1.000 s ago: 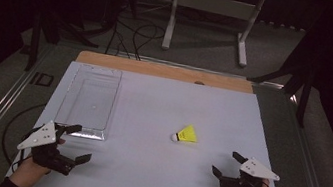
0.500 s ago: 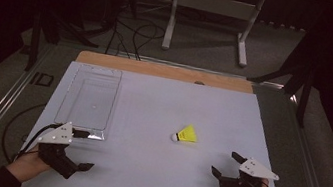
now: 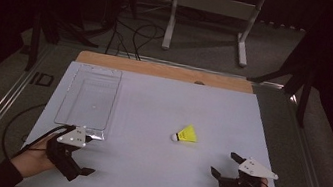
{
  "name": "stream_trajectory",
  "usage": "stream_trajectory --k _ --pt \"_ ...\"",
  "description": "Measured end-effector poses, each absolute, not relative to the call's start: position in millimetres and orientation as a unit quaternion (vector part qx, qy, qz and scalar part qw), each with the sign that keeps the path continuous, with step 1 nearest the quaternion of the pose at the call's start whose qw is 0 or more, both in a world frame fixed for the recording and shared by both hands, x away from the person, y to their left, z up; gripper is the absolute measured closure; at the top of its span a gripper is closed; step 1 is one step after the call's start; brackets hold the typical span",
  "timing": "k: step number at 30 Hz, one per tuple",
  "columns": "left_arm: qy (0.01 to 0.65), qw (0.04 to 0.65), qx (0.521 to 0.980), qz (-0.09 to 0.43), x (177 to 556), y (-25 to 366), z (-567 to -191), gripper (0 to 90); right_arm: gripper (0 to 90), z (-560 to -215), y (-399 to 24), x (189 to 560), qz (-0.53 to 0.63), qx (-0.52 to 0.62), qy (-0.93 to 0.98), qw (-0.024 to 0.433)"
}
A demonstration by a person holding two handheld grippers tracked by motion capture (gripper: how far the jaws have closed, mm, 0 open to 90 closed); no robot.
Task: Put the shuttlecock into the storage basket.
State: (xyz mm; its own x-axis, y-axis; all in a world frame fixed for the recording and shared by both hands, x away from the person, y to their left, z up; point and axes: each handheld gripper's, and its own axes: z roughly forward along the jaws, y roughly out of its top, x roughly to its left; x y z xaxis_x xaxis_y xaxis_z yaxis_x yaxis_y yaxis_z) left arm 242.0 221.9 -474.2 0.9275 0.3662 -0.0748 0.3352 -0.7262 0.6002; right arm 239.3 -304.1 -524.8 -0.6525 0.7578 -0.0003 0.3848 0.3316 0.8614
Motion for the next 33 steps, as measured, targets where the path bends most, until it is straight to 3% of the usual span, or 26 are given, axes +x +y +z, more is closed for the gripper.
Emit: stream_trajectory --k 9,18,33 --pt "0.198 0.243 0.949 0.009 247.9 210.9 -473.7 0.3 8.7 -525.3 -304.0 239.5 0.452 0.363 0.789 0.203" --pt "0.259 0.215 0.942 -0.02 253.9 199.0 -469.6 0.2 8.7 -525.3 -304.0 239.6 0.452 0.364 0.789 0.203" --pt "0.258 0.185 0.947 -0.043 258.6 164.8 -463.1 0.1 8.7 -525.7 -304.3 240.1 0.452 0.364 0.789 0.202"
